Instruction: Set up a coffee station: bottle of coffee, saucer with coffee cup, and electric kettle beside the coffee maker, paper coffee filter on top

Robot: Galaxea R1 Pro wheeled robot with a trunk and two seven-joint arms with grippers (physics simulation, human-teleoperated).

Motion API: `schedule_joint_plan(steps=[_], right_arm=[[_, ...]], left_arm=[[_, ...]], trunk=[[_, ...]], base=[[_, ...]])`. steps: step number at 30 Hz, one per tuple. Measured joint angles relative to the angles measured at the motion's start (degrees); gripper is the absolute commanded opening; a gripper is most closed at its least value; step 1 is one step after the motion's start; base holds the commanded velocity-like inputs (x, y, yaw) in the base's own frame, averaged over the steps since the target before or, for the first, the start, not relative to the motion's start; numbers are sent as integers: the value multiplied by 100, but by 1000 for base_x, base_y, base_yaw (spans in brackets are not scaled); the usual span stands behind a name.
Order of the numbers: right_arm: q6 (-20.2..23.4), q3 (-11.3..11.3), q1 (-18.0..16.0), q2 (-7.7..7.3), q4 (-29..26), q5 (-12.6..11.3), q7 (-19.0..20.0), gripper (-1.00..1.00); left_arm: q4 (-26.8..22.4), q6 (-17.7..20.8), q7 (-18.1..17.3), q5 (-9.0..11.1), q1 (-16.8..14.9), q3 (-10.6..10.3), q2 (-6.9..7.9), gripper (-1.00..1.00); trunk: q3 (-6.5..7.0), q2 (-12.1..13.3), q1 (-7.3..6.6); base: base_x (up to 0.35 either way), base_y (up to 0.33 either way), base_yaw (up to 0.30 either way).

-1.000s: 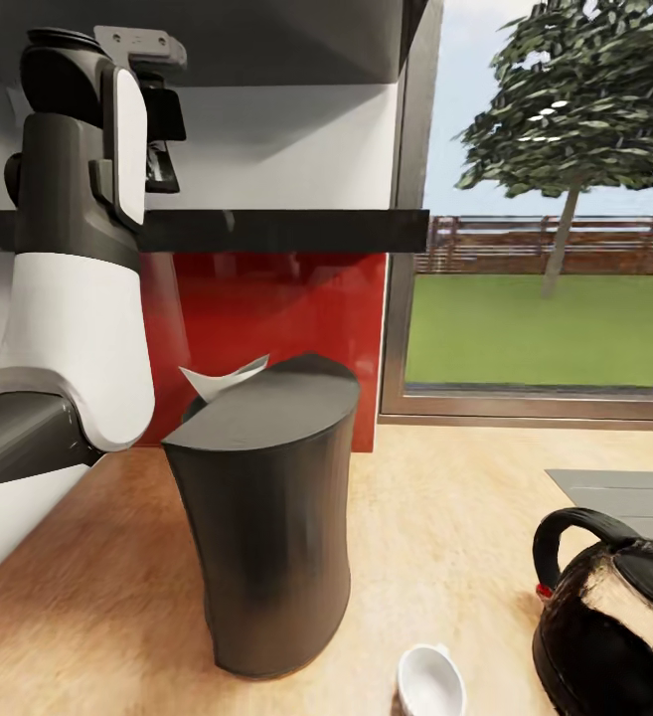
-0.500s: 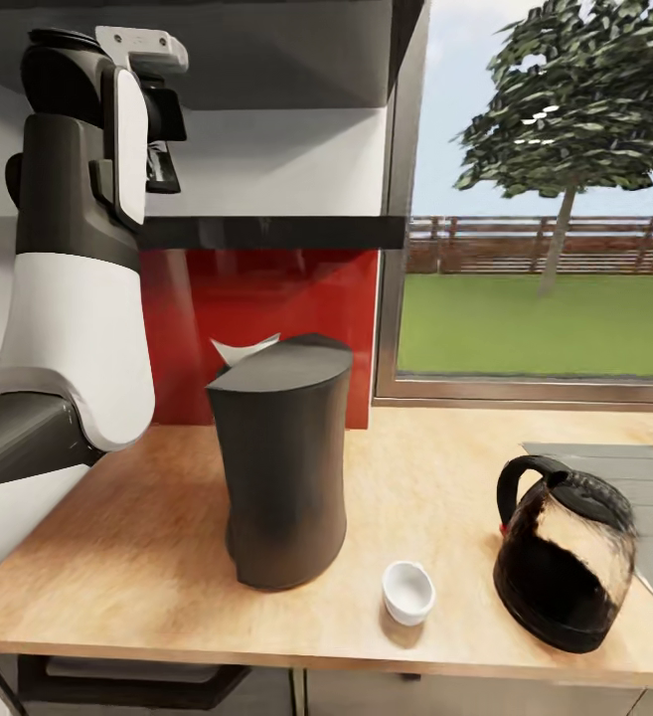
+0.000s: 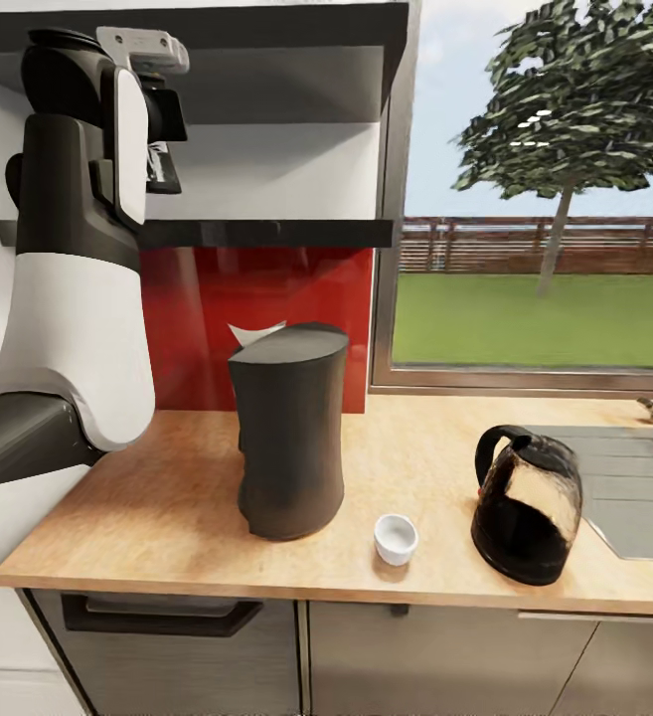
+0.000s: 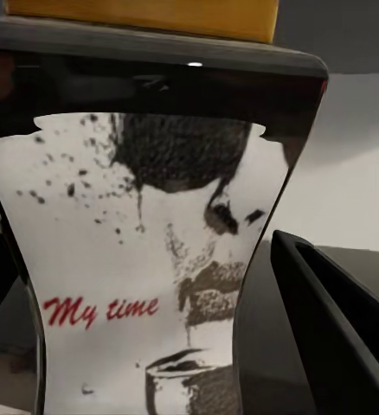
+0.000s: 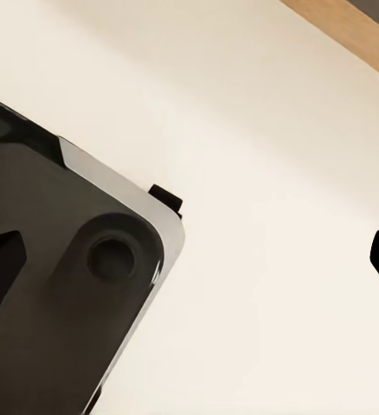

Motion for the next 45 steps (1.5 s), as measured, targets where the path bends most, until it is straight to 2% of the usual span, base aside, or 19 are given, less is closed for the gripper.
schedule_joint_plan(steps=[16,28,37,41,45], right_arm=[[2,-9,-1,-2,0,-7,-9,100],[-2,-9,-4,-3,2,-8,-5,100],[0,-6,-3,-4,4,-8,-4,100],[-2,-6,-4,-4,4,-7,-4,100],[-4,-2,-2,-4,3,-4,-4,100]], left_arm=[[4,3,0,3,0,0,0,-100],[-36,9,0,6,7,0,0,-100],[-714,13,-1,25,151,3,0,-100],[-1084,131,-2,35,368,4,-1,-100],[-1461,191,-7,48,774,6,0,-100]], trunk=[[0,0,3],[0,0,-1],[0,0,0],[0,0,0],[-1,1,0]], base=[[-320,0,0],[-52,0,0],[-2,0,0],[0,0,0],[0,0,0]])
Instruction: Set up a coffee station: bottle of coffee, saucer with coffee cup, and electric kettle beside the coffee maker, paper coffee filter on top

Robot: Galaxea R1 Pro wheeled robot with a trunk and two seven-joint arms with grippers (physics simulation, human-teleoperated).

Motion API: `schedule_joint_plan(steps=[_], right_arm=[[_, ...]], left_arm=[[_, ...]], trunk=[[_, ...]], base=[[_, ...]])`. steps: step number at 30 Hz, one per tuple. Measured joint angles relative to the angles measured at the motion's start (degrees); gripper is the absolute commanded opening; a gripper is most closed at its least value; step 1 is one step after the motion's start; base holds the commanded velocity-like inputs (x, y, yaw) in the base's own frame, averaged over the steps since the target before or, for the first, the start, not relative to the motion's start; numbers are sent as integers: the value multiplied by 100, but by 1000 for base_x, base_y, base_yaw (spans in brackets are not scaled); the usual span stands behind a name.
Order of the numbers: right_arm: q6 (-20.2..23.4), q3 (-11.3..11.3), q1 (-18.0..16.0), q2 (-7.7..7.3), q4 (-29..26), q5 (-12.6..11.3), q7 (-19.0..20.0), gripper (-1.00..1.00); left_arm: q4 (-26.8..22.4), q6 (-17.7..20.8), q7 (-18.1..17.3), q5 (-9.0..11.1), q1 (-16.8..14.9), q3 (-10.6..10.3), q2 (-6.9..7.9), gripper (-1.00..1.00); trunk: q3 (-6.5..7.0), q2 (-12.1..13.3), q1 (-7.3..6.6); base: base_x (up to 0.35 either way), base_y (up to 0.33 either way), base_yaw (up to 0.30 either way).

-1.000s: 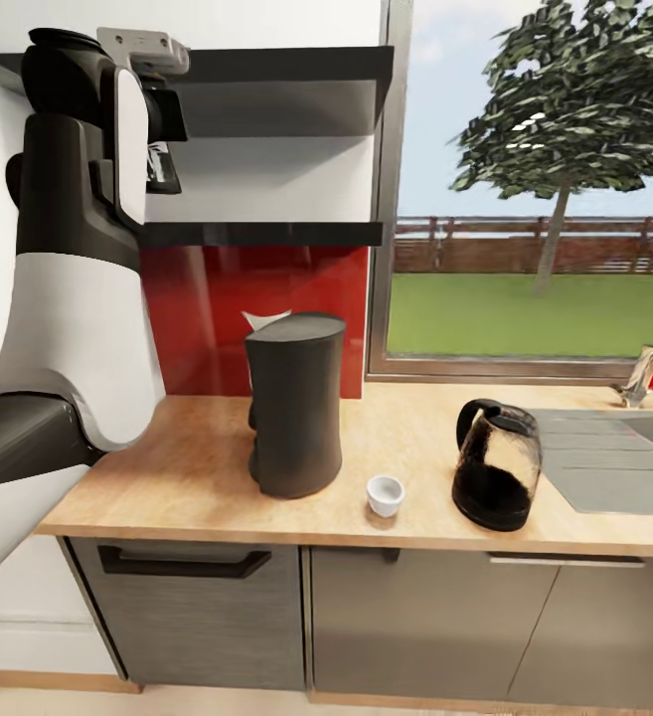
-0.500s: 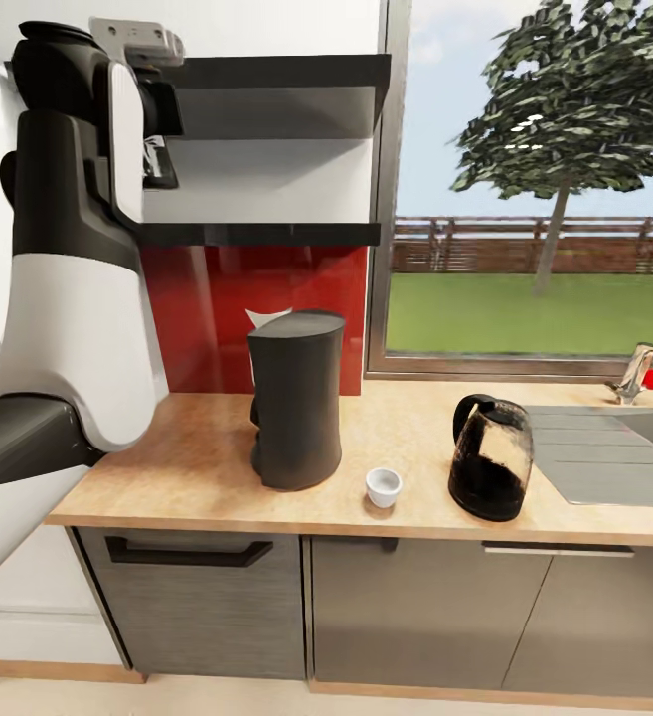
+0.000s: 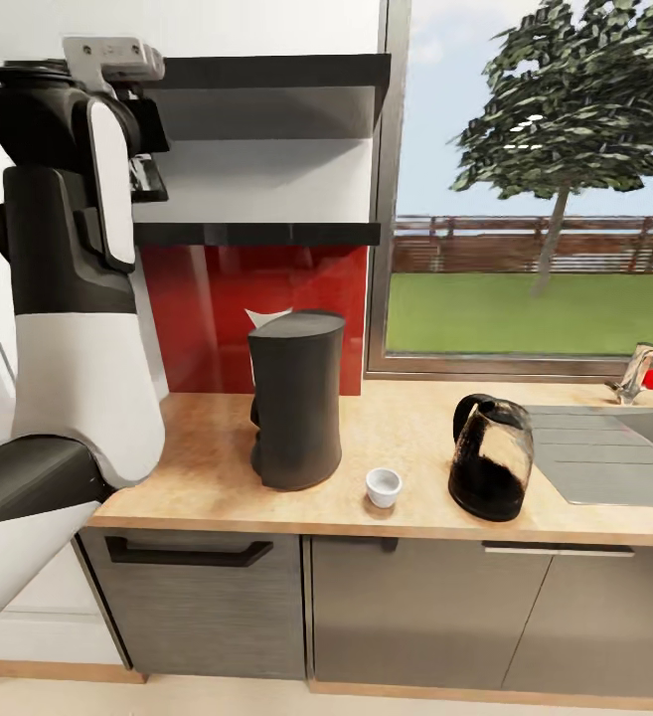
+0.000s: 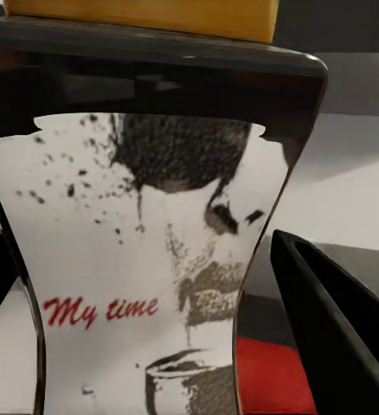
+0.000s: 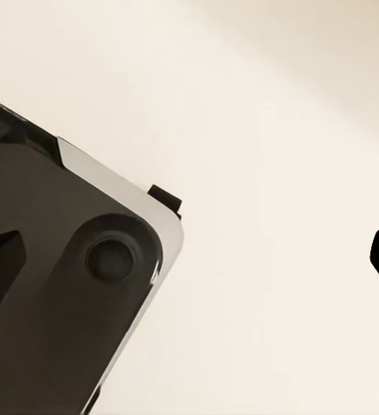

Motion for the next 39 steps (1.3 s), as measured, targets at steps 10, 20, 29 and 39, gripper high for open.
schedule_joint_plan(steps=[10,20,29,39], right_arm=[[-2,1,-1,0,6,4,-7,100],[-3,2,0,0,7,4,-8,100],[-4,1,-1,0,7,6,-9,100],[-4,1,0,0,7,11,-10,100]], left_arm=[[-814,11,-7,8,1302,1,1,-100],[-1137,-878,-42,9,3026,-23,6,-100],[-1119,-2141,-894,-1,4294,2,331,-100],[-1110,-2270,-910,4,4356,3,342,-100]], trunk=[[0,0,0],[0,-1,0],[0,-1,0],[1,-1,0]], base=[[0,0,0],[0,0,0],[0,0,0],[0,0,0]])
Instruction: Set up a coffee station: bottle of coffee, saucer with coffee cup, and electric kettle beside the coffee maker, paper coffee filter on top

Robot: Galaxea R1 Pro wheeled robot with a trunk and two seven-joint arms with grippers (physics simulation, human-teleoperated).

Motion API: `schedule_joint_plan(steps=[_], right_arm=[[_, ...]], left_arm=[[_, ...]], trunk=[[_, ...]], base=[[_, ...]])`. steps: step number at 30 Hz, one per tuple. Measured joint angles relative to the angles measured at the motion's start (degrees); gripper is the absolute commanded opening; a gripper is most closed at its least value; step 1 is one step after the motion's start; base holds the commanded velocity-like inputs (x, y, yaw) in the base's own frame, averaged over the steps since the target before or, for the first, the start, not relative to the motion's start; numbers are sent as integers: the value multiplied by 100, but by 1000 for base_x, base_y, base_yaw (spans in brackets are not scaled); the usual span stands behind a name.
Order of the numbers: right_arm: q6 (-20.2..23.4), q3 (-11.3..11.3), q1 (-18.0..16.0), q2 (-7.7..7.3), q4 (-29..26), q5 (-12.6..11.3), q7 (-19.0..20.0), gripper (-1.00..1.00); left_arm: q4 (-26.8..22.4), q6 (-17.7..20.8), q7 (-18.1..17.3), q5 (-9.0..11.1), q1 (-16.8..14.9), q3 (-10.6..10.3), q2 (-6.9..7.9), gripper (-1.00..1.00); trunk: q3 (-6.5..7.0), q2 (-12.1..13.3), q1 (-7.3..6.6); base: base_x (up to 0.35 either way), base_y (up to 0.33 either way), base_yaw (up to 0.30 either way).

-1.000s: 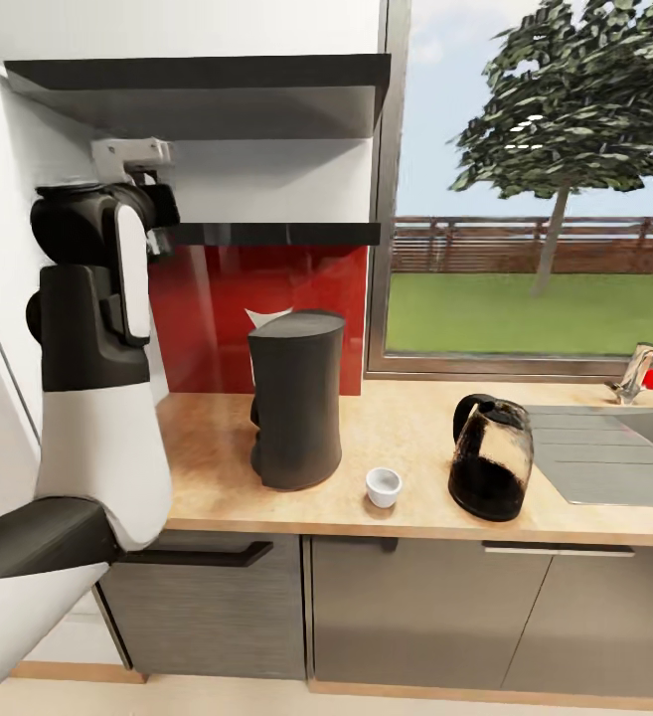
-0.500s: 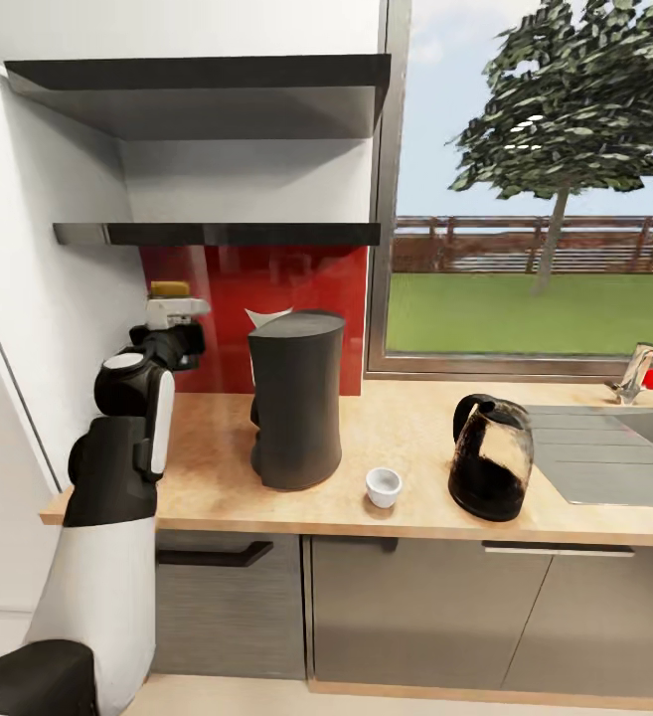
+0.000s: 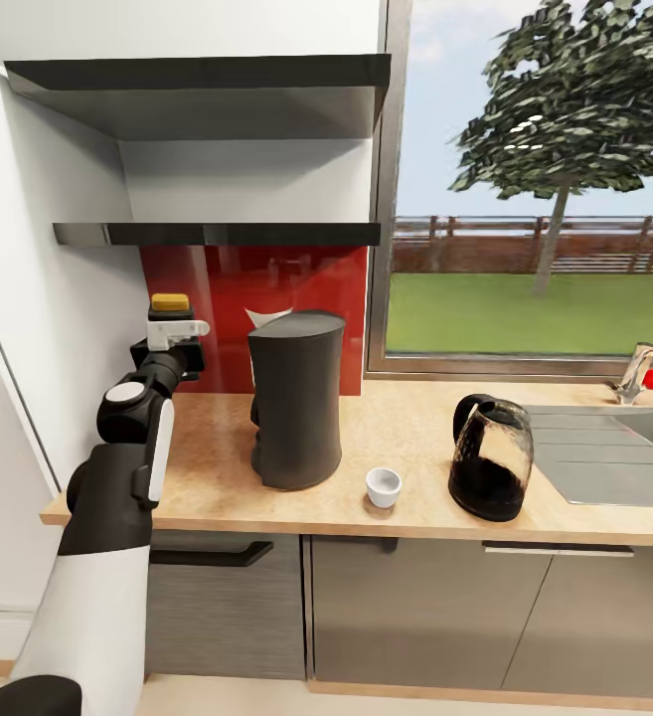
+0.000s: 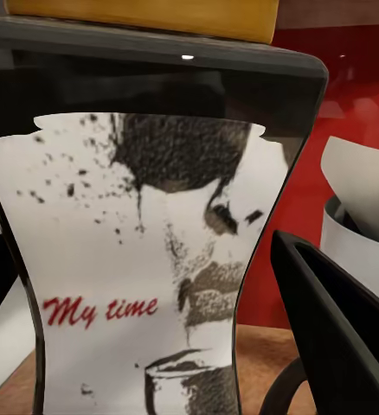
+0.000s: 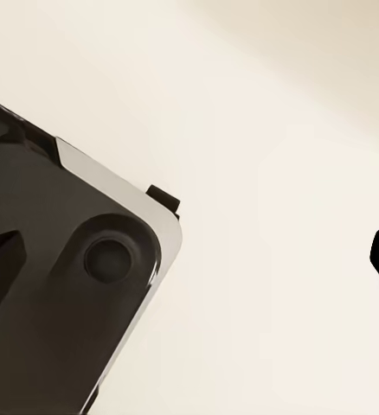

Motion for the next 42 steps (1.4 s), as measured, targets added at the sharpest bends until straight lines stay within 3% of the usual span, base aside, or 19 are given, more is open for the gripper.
schedule_joint_plan(steps=[8,11,12,17,42], right_arm=[[0,0,-1,0,0,2,-6,100],[0,0,1,0,3,2,-6,100],[0,0,0,0,4,2,-6,100],[0,0,0,0,9,2,-6,100],[0,0,-2,0,9,2,-6,100]], left_arm=[[-24,-4,-13,8,15,-1,-1,-100],[-65,-28,-17,11,222,0,0,-100],[-97,-263,-17,11,419,1,0,-100],[-107,-518,-18,15,616,-1,-1,-100],[-104,-548,-18,15,637,8,0,-100]], trunk=[[0,0,0],[-1,0,0],[-1,0,0],[0,0,0],[-449,-1002,549]], base=[[0,0,0],[0,0,0],[0,0,0],[0,0,0],[0,0,0]])
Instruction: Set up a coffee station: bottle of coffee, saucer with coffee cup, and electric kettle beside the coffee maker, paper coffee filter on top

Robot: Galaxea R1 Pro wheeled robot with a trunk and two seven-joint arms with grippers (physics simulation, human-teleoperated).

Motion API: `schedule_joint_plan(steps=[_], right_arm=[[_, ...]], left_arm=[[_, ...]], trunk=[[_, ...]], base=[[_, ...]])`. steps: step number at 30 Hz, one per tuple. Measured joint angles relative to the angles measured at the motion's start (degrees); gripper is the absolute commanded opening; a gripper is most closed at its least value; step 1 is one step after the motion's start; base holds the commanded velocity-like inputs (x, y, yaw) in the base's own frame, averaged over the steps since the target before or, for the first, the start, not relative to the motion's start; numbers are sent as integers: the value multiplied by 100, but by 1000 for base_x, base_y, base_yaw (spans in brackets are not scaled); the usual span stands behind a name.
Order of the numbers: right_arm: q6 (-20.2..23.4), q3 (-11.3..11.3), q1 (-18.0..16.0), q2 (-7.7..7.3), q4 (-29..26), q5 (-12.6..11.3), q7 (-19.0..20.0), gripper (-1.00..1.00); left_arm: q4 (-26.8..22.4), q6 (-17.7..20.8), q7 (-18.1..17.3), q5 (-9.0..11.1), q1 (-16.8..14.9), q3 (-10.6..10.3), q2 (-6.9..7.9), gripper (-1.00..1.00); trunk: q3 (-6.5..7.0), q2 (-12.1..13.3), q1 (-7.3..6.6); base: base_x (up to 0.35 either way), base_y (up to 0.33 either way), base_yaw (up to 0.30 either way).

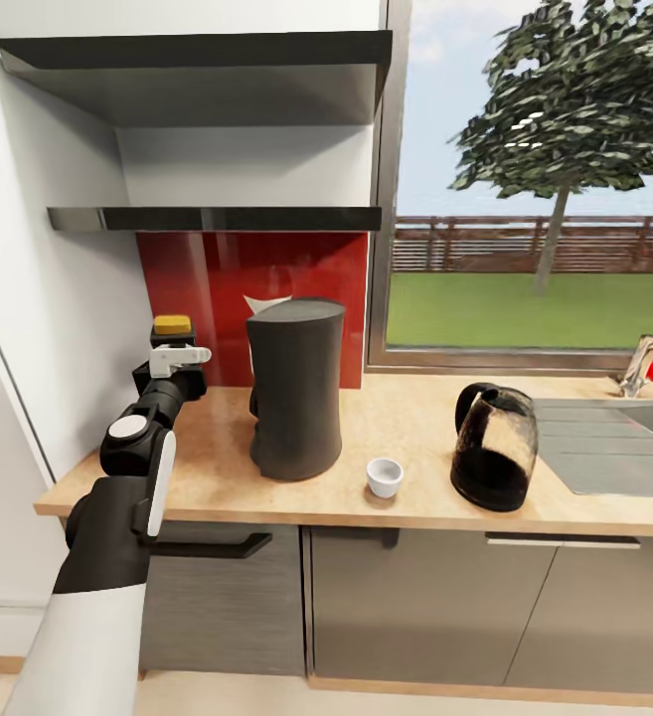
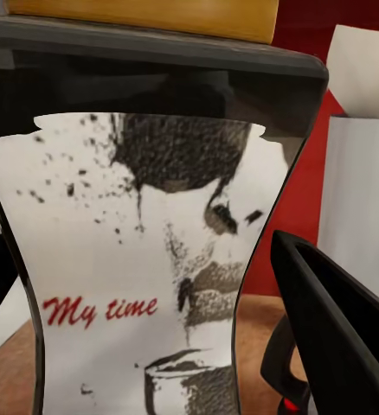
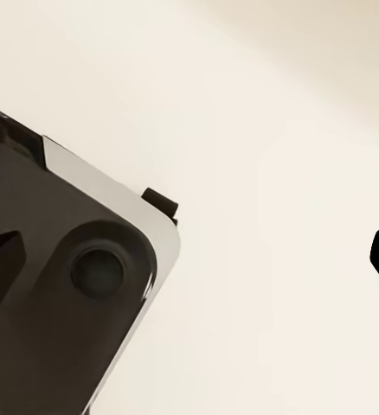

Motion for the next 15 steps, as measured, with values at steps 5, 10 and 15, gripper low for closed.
schedule_joint_plan(steps=[5,10,15], right_arm=[[0,0,1,0,0,0,3,100],[0,0,1,0,0,0,0,100],[0,0,0,0,-1,0,0,100]], left_arm=[[0,0,0,0,22,0,4,-100],[0,0,0,-1,31,0,7,-100],[0,0,0,0,32,0,5,-100]], trunk=[[-90,-201,110],[-180,-401,220],[-270,-602,330]], base=[[0,0,0],[0,0,0],[0,0,0]])
